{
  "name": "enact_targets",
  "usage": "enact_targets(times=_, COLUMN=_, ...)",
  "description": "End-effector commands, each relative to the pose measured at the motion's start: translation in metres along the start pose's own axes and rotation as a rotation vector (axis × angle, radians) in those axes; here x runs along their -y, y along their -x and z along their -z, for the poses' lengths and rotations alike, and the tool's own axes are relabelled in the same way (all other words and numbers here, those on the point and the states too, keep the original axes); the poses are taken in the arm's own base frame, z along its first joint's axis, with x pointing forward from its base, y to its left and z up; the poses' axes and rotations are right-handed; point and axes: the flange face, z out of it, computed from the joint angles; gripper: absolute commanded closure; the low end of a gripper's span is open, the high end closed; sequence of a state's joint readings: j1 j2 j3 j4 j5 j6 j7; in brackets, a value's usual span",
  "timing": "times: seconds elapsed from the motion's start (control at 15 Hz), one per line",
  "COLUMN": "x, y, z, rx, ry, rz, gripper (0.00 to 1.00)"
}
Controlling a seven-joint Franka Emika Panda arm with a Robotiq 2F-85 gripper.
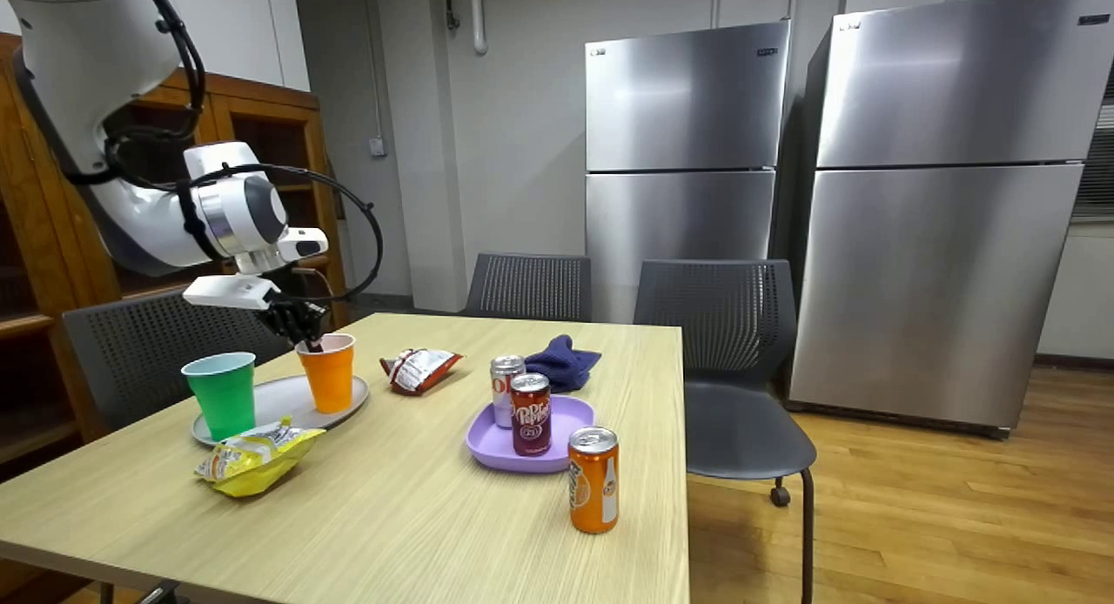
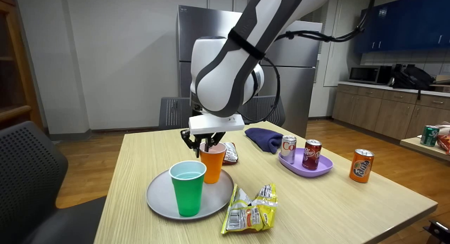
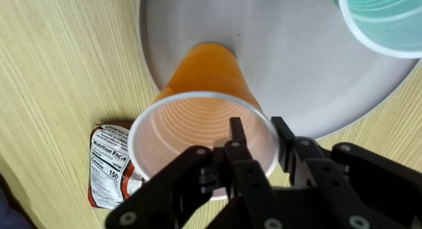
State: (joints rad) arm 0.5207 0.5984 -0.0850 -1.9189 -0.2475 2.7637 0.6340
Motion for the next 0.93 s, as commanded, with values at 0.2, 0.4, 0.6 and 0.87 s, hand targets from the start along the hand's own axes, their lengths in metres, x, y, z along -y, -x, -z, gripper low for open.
enact_targets(times=0.2, x=-0.014, y=-0.003, z=0.048, rx=-0.006, ry=-0.018, rz=0.041, gripper=0.18)
enact_targets(times=0.4, x=-0.03, y=-0.012, z=0.072, rx=-0.001, ry=-0.005, rz=0.056, gripper=0.0)
enact_targets(times=0.6, x=-0.049, y=-0.019, z=0.092, rx=0.009, ry=0.01, rz=0.068, gripper=0.0)
enact_targets(times=0.87, x=-0.082, y=-0.023, z=0.111, rx=0.02, ry=0.033, rz=0.05, gripper=0.0)
